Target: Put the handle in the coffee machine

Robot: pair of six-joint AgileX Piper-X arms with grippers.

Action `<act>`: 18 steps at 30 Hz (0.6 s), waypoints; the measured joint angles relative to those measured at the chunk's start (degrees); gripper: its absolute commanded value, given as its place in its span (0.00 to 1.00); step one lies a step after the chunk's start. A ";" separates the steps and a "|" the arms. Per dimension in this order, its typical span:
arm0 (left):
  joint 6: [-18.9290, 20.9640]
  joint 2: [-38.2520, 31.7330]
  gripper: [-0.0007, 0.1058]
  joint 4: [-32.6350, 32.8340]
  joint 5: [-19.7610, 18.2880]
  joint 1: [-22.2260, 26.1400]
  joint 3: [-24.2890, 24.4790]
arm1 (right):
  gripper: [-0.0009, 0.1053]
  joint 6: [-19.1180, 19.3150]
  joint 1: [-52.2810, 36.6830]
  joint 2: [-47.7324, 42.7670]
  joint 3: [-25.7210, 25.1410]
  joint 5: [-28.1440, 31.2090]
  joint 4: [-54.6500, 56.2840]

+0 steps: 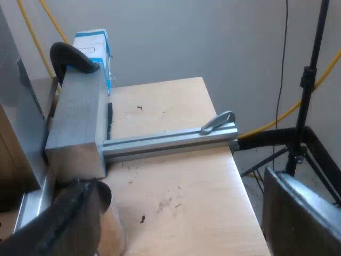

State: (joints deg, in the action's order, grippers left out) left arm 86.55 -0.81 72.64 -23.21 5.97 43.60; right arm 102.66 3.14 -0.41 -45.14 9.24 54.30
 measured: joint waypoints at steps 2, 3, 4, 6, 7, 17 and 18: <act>2.08 0.00 0.84 -3.76 3.30 0.00 -0.69 | 0.63 0.12 0.00 0.00 0.00 -0.11 -0.61; 2.47 0.00 0.84 -4.71 3.80 0.00 -0.99 | 0.63 0.15 0.00 0.00 0.00 -0.14 -0.66; 3.56 0.00 0.84 -6.41 4.78 0.00 -1.70 | 0.63 0.27 0.00 0.00 0.00 -0.13 -0.98; 3.92 0.00 0.84 -9.08 5.74 0.00 -2.86 | 0.63 0.75 0.00 0.00 0.26 -0.13 -1.43; 4.01 0.00 0.84 -10.45 5.91 0.00 -3.46 | 0.63 1.12 0.00 0.00 0.51 -0.13 -1.53; 4.20 0.00 0.84 -14.44 6.47 -4.21 -9.58 | 0.63 2.49 0.00 0.00 6.09 -9.76 -1.60; 4.18 0.00 0.84 -14.44 6.50 -4.62 -10.04 | 0.63 2.49 0.00 0.00 6.53 -9.89 -1.60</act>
State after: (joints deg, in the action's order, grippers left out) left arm 90.73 -0.81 58.20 -16.71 1.35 33.57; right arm 105.16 3.14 -0.41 -38.61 -0.65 52.70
